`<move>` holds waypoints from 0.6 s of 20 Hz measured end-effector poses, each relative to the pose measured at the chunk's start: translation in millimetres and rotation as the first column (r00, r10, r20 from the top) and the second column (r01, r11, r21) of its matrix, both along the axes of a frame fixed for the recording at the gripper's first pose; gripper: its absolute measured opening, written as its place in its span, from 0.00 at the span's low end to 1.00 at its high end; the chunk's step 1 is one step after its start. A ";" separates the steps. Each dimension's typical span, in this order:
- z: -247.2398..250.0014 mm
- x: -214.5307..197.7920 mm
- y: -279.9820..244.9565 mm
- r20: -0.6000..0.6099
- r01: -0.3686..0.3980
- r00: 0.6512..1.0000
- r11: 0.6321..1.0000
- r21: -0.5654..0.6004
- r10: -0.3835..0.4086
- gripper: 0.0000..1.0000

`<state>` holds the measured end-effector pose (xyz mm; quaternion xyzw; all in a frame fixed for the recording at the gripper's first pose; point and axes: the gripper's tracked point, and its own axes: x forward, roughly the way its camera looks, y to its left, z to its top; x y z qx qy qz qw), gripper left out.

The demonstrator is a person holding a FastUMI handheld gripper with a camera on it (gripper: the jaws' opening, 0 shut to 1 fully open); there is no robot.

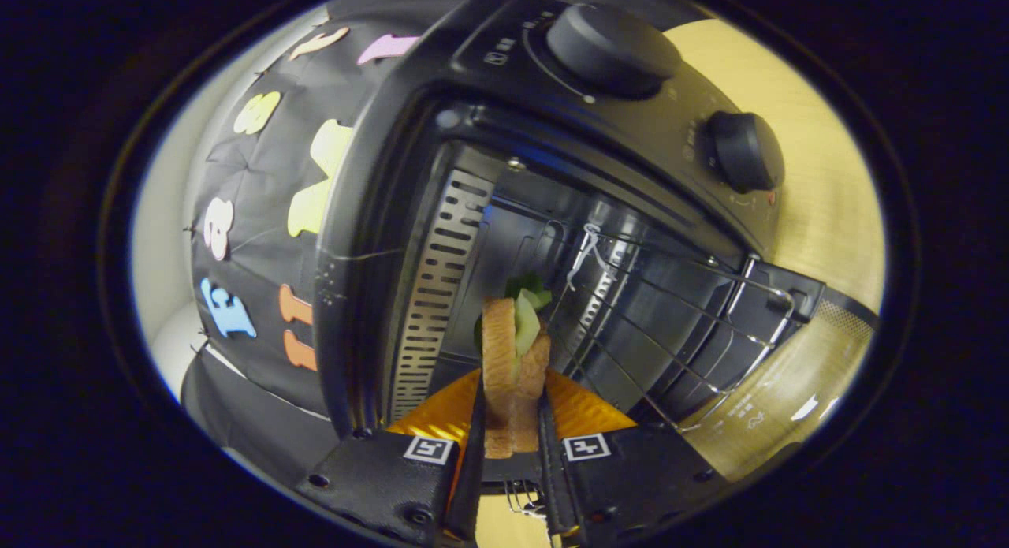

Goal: Open the toaster oven, put the food inside, and close the toaster oven door.

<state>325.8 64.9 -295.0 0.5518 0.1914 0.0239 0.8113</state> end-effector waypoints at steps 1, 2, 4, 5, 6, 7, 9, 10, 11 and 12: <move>0.8 0.3 0.3 0.009 0.011 1.000 1.000 -0.010 -0.011 0.38; -1.0 0.6 0.0 0.005 0.011 1.000 1.000 -0.018 -0.011 0.38; -0.3 1.7 -2.4 0.015 0.021 1.000 1.000 -0.020 -0.021 0.38; -0.6 0.7 -1.0 0.022 0.015 1.000 0.999 -0.029 -0.015 0.38; -1.9 -1.1 1.5 0.018 0.010 1.000 0.999 -0.050 -0.009 0.39; -3.7 -1.0 1.8 0.017 0.002 1.000 0.997 -0.078 -0.001 0.39; -3.2 -2.5 2.5 0.018 -0.016 1.000 0.995 -0.095 0.018 0.42; -4.5 -3.3 5.0 0.007 -0.035 0.999 0.993 -0.111 0.036 0.44; -3.8 -1.9 7.2 0.013 -0.050 0.999 0.987 -0.153 0.053 0.45; -4.9 -5.4 10.1 0.013 -0.077 0.997 0.973 -0.219 0.082 0.50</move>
